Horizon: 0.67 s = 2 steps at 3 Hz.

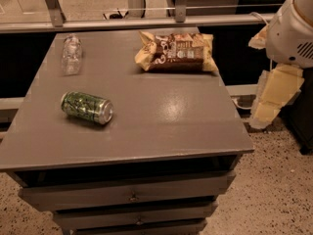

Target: Place green can upright

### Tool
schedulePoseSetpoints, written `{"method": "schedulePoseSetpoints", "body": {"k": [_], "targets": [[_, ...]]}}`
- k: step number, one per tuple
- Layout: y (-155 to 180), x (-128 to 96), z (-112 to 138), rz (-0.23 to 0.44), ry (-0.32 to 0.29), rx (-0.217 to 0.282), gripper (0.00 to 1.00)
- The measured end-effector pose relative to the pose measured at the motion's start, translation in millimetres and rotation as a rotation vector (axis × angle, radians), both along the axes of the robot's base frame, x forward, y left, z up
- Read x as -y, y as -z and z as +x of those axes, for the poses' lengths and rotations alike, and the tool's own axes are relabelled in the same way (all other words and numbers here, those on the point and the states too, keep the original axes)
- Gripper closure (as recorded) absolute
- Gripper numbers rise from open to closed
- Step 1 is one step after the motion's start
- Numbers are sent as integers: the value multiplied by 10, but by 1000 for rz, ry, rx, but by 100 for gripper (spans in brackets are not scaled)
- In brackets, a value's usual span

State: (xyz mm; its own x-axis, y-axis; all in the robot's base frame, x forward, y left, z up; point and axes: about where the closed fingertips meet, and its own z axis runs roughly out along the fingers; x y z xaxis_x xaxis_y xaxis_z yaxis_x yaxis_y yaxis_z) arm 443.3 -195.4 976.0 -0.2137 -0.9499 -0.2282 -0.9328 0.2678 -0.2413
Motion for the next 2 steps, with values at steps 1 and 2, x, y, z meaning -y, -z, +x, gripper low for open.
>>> {"method": "schedulePoseSetpoints", "body": {"k": [1, 2], "targets": [[52, -389, 140, 26, -14, -21, 0], [185, -983, 287, 78, -27, -71, 0]]}}
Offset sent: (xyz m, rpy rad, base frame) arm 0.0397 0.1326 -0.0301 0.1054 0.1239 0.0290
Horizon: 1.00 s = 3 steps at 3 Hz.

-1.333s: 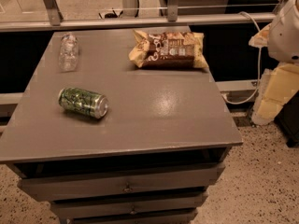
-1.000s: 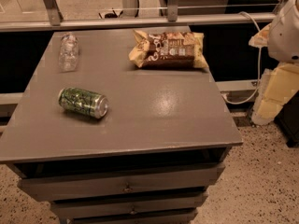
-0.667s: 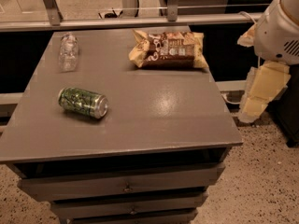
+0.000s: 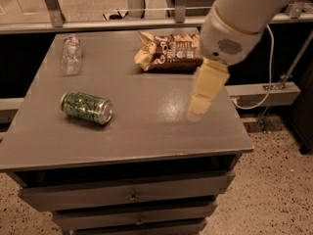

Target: Place green can upright

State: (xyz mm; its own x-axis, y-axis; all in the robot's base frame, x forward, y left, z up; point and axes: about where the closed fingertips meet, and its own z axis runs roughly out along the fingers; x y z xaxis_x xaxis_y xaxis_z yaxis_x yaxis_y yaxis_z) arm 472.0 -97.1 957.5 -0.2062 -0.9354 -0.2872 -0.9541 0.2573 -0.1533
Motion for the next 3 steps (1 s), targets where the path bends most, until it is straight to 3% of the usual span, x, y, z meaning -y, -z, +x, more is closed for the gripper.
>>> {"method": "schedulePoseSetpoints", "body": {"k": [1, 2, 3], "targets": [[74, -420, 55, 43, -4, -31, 0], [85, -487, 67, 49, -12, -28, 0], [199, -1064, 176, 95, -75, -13, 0]]}}
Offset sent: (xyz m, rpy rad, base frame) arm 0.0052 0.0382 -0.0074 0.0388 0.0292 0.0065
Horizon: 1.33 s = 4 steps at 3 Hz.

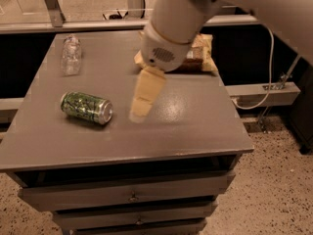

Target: Place green can upright

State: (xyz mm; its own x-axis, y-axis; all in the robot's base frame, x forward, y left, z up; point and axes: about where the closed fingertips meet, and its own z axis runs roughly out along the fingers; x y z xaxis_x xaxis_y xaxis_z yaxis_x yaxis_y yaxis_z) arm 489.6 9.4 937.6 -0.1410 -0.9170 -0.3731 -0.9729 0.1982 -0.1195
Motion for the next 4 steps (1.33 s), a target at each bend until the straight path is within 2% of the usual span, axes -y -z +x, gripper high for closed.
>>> {"method": "schedulePoseSetpoints", "body": {"k": [1, 2, 3, 4], "targets": [[92, -472, 108, 28, -35, 9, 0], [249, -966, 213, 47, -55, -10, 0], [425, -1367, 316, 53, -50, -38, 0], [649, -1666, 458, 42, -7, -69, 0]]}}
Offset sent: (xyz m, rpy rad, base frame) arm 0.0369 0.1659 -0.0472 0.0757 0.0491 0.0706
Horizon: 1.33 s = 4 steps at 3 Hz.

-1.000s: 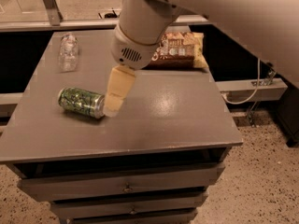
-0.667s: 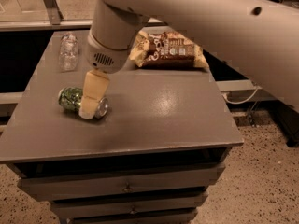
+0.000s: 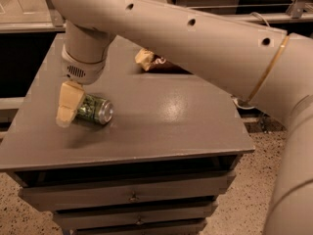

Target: Place green can upright

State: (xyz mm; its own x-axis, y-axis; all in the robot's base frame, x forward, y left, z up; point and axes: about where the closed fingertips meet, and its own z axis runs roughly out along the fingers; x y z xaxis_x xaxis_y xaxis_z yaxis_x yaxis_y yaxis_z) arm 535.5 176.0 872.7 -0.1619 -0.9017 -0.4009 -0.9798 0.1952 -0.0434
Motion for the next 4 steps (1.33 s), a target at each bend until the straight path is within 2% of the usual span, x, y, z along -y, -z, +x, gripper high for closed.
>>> {"method": "schedulePoseSetpoints", "body": {"k": [1, 2, 3, 4], "targets": [[101, -85, 53, -9, 24, -13, 0], [201, -114, 66, -45, 51, -3, 0], [267, -122, 60, -84, 72, 16, 11], [305, -119, 47, -114, 88, 32, 34]]}}
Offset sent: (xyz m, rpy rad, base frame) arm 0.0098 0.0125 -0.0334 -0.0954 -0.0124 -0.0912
